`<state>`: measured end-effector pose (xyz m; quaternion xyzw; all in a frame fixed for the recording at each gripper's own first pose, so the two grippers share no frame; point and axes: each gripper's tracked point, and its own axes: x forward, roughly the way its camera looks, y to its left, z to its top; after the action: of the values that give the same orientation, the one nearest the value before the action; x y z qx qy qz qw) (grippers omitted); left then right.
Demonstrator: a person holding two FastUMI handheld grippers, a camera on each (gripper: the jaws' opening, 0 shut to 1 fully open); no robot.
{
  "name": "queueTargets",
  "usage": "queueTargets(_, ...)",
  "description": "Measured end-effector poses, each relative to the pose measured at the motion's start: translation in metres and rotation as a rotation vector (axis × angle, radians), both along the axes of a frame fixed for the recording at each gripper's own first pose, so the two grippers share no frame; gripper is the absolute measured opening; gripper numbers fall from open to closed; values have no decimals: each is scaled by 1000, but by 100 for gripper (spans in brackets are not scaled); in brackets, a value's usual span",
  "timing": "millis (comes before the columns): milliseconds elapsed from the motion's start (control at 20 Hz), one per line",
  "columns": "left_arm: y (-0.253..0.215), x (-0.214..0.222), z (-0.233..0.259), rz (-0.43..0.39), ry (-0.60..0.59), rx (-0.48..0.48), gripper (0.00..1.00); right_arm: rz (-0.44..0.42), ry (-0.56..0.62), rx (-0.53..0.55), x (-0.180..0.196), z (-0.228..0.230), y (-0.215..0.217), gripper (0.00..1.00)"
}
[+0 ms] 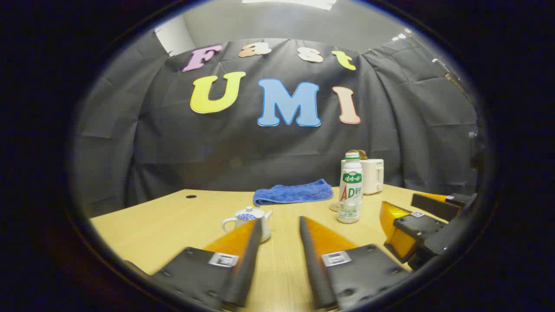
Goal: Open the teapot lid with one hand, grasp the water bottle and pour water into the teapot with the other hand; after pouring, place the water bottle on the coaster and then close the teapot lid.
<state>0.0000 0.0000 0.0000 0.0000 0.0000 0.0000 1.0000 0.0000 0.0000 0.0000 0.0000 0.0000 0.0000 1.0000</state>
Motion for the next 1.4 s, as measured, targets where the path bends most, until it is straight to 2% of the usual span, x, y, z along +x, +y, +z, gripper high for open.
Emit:
queueTargets(50,7,-2,0,30,-2,-2,12,74,3,1,-3,1,11,20)
queueTargets(150,13,-1,1,63,1,-2,21,131,-4,2,-8,0,5,20)
queueTargets(200,14,-1,0,70,0,-2,14,151,-8,-10,-11,1,7,30)
queueTargets(250,14,-3,1,74,2,1,35,142,-17,-20,-8,3,9,10)
queueTargets(350,15,-7,1,73,3,-2,78,124,-8,-18,-9,0,5,82)
queueTargets(400,14,-5,1,73,4,1,100,111,-11,-15,-9,0,4,96)
queueTargets(600,14,-4,0,62,6,-1,100,30,-15,-13,-6,1,-9,95)
queueTargets(650,13,-5,1,61,4,-1,100,39,-8,-12,-6,0,-7,90)
queueTargets(750,11,-5,0,51,6,-1,100,69,-12,-15,-7,0,0,2)
queueTargets(800,9,-5,0,39,7,-2,100,77,-14,-16,-5,0,-1,6)
queueTargets(850,5,-2,2,17,6,-2,100,81,-17,-15,-6,4,-1,6)
queueTargets(900,3,-1,1,3,5,-3,100,79,-14,-17,-7,1,-1,26)
queueTargets(1050,19,2,2,49,4,-1,100,101,-12,-16,-1,0,4,98)
queueTargets(1400,25,14,1,36,12,-3,100,134,2,-7,8,4,4,98)
